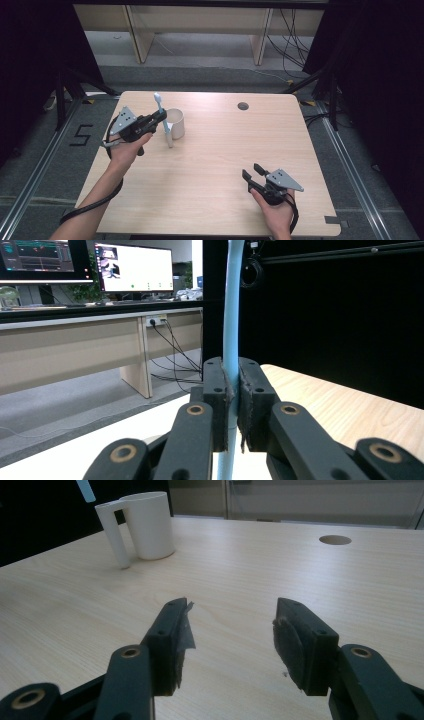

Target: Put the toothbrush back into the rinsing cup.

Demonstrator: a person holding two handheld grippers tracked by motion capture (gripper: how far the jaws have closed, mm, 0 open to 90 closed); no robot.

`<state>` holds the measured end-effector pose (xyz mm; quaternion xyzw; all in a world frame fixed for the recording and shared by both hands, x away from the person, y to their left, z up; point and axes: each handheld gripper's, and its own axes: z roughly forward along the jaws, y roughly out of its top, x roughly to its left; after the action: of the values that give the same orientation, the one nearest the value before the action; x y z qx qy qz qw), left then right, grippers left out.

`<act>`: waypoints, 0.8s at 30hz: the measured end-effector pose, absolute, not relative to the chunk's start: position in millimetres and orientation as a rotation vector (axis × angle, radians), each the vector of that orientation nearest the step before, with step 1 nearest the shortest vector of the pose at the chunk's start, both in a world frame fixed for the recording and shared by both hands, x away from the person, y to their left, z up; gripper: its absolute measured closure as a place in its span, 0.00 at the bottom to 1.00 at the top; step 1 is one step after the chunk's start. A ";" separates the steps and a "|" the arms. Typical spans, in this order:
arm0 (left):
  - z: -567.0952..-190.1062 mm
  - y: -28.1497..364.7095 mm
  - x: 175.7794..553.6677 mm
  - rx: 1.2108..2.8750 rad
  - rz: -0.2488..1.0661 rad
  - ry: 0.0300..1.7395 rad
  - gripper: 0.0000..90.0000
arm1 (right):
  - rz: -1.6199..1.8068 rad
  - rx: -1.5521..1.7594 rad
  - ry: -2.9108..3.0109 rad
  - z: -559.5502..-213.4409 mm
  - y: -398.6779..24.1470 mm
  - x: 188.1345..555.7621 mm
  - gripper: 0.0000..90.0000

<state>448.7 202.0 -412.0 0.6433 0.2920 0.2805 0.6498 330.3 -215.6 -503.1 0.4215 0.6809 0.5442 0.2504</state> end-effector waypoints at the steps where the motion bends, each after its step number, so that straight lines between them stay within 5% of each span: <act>1: -412.4 202.1 450.2 1.459 0.639 0.663 0.92 | 1.449 1.145 1.850 -502.6 -217.3 329.9 0.54; 24: -414.5 200.8 464.2 1.457 0.671 0.661 0.92 | 1.447 1.156 1.859 -503.2 -216.6 327.9 0.54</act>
<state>464.2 200.8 -414.5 0.6404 0.2905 0.2951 0.6468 327.9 -216.6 -503.2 0.4259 0.6849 0.5330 0.2557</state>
